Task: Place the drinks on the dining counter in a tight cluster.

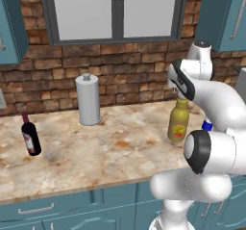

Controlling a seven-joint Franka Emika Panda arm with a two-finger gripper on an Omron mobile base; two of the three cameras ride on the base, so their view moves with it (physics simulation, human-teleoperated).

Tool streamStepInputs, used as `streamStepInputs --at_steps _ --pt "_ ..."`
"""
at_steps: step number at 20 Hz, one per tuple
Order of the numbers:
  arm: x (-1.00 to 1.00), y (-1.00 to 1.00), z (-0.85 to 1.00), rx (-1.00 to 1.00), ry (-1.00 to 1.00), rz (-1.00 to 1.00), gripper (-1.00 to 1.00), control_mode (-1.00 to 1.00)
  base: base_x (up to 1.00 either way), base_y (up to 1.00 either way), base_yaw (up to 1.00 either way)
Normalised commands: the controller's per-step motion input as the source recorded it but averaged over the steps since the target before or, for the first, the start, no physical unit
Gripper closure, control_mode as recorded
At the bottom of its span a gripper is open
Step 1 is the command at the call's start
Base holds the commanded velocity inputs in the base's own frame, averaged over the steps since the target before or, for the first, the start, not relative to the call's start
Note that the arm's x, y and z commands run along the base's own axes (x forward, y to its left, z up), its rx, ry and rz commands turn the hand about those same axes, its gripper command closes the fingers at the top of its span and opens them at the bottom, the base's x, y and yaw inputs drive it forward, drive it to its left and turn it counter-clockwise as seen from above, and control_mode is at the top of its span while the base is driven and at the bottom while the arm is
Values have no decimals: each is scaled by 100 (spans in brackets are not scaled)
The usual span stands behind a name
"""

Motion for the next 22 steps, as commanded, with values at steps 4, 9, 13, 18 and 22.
streamStepInputs --at_steps 4,9,13,18,22 --pt "0 0 -18 0 0 0 -100 -100 0 0 0" --pt "0 3 -25 0 0 0 -100 -100 0 0 0" --pt "0 1 -27 0 0 0 -100 -100 0 0 0" --pt "0 0 -28 0 0 0 -100 -100 0 0 0" --pt "0 0 -20 0 0 0 -100 -100 0 0 0"
